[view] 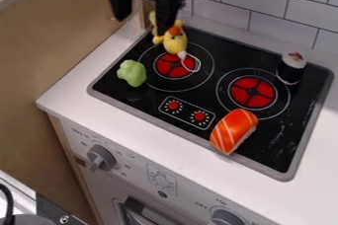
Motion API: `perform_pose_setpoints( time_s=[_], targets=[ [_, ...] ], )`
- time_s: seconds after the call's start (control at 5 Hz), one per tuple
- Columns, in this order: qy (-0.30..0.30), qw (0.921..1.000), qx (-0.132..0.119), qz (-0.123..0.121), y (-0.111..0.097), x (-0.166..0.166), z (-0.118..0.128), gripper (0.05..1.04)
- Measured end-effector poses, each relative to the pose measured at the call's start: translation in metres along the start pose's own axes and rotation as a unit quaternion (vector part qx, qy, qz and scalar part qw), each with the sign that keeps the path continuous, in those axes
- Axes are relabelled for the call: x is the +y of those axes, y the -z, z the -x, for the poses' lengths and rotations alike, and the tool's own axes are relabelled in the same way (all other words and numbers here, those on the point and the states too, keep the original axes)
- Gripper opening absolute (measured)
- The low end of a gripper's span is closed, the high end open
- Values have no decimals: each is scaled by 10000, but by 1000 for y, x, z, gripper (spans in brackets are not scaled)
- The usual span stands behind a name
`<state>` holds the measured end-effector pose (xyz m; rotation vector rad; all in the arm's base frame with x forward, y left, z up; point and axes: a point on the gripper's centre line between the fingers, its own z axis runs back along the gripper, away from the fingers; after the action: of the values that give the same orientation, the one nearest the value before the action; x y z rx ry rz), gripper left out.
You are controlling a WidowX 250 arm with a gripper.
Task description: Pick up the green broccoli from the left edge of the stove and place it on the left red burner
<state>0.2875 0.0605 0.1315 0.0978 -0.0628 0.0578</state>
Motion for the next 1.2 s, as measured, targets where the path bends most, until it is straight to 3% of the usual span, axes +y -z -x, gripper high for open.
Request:
perform_pose_setpoints(
  time_s=[0.2, 0.6, 1.0, 1.2],
  targets=[
    [17, 10000, 29, -33, 11, 11, 6, 1000],
    [19, 9975, 610, 356, 34, 18, 16, 1000],
    [-143, 9922, 785, 959, 36, 22, 7, 1000],
    [-100, 9932, 716, 914, 38, 24, 5, 1000]
  ],
)
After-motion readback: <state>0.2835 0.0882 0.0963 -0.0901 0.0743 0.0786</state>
